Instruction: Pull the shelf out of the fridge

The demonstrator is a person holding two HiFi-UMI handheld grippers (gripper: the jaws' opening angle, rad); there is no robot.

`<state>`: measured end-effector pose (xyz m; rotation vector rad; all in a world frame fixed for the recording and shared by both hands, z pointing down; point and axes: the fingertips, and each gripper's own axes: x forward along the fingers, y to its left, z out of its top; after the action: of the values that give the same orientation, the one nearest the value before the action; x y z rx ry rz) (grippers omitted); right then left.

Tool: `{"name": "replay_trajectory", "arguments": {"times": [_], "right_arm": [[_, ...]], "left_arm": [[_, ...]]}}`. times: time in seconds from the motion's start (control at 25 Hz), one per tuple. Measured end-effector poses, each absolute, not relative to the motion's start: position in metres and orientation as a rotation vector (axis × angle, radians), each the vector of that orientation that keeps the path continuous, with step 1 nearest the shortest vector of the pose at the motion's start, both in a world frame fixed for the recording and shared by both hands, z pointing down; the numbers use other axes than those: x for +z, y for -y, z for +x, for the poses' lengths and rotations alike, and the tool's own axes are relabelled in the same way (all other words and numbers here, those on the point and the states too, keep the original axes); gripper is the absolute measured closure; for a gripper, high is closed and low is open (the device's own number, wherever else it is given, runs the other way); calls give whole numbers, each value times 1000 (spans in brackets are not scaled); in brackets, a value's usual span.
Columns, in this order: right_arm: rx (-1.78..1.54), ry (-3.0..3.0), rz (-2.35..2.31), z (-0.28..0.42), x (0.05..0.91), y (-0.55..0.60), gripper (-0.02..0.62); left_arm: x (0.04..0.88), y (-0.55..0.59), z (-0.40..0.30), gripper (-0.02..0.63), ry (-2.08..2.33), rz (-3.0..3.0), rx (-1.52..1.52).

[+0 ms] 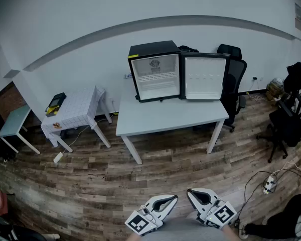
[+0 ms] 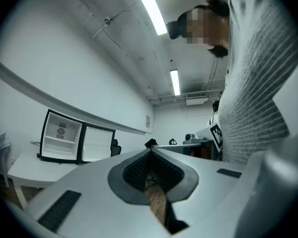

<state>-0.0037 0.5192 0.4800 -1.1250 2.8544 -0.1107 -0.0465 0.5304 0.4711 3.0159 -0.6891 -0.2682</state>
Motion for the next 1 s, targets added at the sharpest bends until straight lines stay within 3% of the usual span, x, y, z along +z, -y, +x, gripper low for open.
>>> {"name": "replay_trajectory", "arguments": {"times": [1.0], "right_arm": [[-118, -2803, -1084, -9, 474, -520, 583]], "left_arm": [[470, -529, -51, 595, 691, 3006, -278]]}}
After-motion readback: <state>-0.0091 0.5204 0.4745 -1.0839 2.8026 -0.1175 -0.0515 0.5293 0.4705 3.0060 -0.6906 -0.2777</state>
